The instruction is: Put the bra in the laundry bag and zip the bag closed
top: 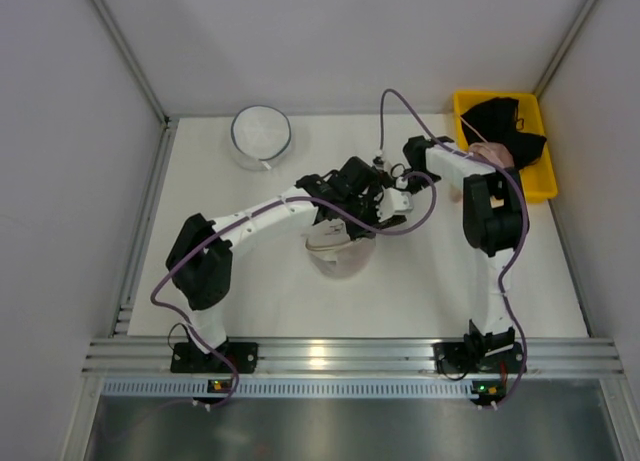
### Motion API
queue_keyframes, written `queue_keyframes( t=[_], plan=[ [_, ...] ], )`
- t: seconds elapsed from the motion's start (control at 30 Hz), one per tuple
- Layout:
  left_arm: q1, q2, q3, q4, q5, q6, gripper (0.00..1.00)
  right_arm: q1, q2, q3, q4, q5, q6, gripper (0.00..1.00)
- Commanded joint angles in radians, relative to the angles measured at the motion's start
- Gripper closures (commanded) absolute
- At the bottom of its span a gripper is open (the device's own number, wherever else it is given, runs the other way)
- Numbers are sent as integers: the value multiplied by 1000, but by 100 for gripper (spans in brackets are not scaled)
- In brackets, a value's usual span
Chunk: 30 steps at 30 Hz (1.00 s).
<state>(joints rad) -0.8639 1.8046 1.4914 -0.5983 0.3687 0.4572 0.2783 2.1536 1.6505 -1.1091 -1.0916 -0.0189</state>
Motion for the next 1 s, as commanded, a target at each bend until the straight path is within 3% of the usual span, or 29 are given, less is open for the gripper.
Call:
queue_keyframes(
  t=[0.0,0.03,0.1,0.13,0.2,0.23,0.5,0.73,0.83,0.9,0.93,0.97],
  plan=[
    [-3,35,84,19,10,-6,100,13,-67,-44,-25,-74,-3,9],
    [-3,39,93,18,15,-3,100,22,-60,-38,-24,-77,-1,11],
    [-4,53,107,18,18,8,100,50,-35,-15,-23,-99,-1,27],
    [-4,55,118,18,18,9,100,56,-20,-6,-20,-106,3,53],
    [-3,56,122,18,15,18,100,62,-8,24,-8,-114,13,79],
    [-4,56,122,17,18,20,100,59,-3,41,-3,-107,11,100],
    [-15,-59,-37,-26,93,78,100,-5,169,313,-43,-36,-75,100],
    [-17,-177,-227,-93,122,126,100,-13,223,399,15,-30,-59,100],
    [-17,-185,-229,-92,105,124,100,-11,209,414,31,-31,-44,99],
    [-15,-136,-179,-90,73,86,100,-5,190,413,35,-25,-36,78],
    [-15,-111,-104,-92,67,51,100,-4,174,414,32,-16,-35,53],
    [-15,-62,-68,-93,64,35,100,-5,164,413,28,-7,-32,45]
  ],
)
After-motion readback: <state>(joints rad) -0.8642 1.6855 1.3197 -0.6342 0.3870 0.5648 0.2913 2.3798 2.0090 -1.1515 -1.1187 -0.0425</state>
